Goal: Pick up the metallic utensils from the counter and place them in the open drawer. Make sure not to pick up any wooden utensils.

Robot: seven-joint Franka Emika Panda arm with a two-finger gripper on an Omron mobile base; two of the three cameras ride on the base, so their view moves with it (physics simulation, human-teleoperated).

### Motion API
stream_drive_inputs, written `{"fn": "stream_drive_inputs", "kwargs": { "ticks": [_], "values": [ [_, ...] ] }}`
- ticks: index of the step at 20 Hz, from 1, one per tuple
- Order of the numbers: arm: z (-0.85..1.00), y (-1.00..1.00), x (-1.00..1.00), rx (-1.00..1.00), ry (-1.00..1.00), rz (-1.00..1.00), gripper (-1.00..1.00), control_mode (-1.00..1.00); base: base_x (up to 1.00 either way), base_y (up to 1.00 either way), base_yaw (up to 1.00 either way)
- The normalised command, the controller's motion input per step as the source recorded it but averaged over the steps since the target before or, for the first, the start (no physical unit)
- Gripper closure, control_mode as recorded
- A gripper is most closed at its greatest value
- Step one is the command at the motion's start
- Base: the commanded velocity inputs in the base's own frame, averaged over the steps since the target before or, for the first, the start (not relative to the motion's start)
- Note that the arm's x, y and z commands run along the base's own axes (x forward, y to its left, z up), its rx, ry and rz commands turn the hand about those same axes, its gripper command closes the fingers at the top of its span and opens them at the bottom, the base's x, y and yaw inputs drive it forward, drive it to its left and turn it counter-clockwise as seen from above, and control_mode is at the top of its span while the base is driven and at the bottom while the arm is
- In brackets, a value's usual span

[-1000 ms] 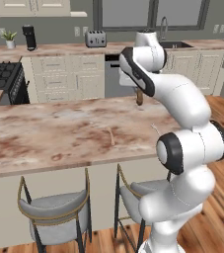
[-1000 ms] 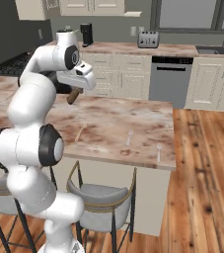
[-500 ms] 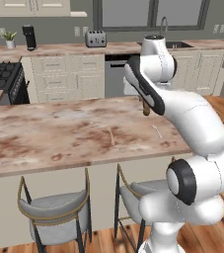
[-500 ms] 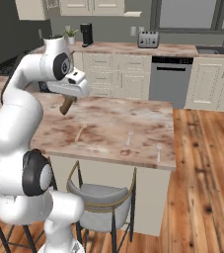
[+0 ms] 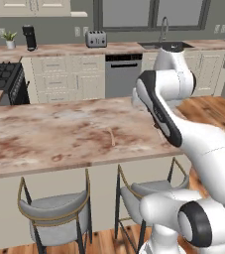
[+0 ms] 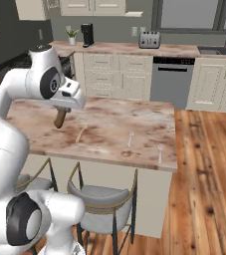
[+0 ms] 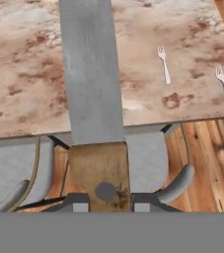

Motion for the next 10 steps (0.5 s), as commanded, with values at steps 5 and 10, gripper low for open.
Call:
{"fn": "stream_drive_inputs", "kwargs": {
  "ticks": [5, 10],
  "values": [
    [-0.04, 0.0, -0.38, 0.0, -0.18, 0.14, 1.0, -1.0, 0.0, 0.0, 0.0],
    [-0.16, -0.01, -0.06, 0.0, -0.2, 0.07, 1.0, -1.0, 0.0, 0.0, 0.0]
  ]
}}
